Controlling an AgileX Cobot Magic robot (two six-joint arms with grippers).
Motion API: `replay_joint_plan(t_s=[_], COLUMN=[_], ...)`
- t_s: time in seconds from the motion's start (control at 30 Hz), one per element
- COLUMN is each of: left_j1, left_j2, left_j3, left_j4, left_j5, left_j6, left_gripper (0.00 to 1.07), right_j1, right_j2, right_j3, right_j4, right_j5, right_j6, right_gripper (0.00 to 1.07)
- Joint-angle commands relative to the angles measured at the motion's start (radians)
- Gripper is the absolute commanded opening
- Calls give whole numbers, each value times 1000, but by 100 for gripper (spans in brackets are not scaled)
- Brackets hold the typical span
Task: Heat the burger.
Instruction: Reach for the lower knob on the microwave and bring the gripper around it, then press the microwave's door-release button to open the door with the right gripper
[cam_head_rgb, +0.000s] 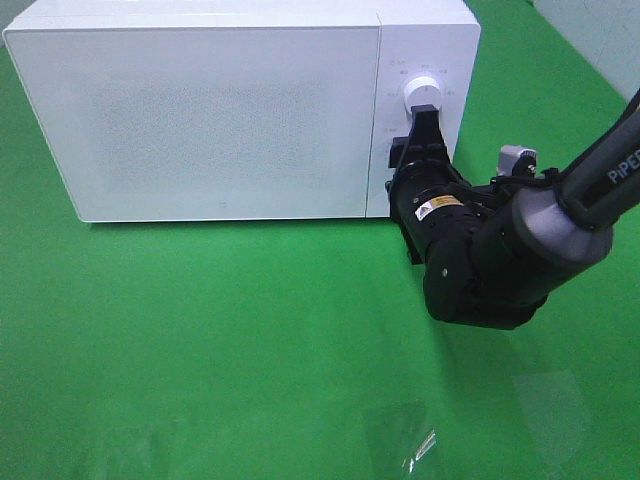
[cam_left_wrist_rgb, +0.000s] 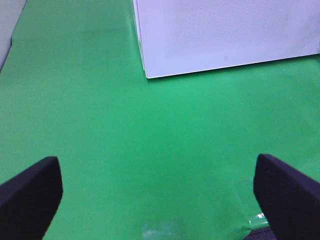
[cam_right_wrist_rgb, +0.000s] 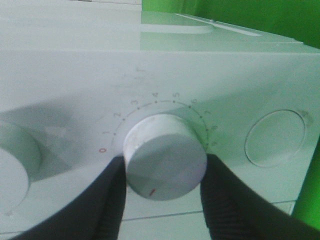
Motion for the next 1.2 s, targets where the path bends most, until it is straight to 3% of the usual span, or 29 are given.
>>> replay_joint_plan(t_s=[0.03,0.1,0.17,0.27,0.3,0.4,0.83,0.97,1.2], left_j1=[1,1,1,1,1,1,1,1,1], left_j2=[-18,-18,-18,-18,-18,-18,-18,-18,-18], left_j3=[-1,-1,-1,-1,-1,-1,-1,-1,-1], left_j4=[-5,-5,-5,-5,-5,-5,-5,-5,-5], left_j5=[2,2,2,2,2,2,2,2,2], left_j6=[-7,-7,-7,-7,-7,-7,-7,-7,-7], left_gripper=[96,96,96,96,96,96,96,96,96], right_j1=[5,5,5,5,5,5,8,8,8], right_j2=[-7,-7,-7,-7,-11,-32,-49,-87,-154], right_j3=[-33,-33,-33,-33,-28,-28,-27,29,138], right_j4=[-100,-83,-61,-52,-32,25,42,16,-72], right_j5=[-176,-176,-184,-193,-227,-232,-221,-149,-2], right_j6=[-66,-89,-131,-139,-151,-230,-303,-312,-398], right_gripper=[9,11,22,26,34,43,61,70,71])
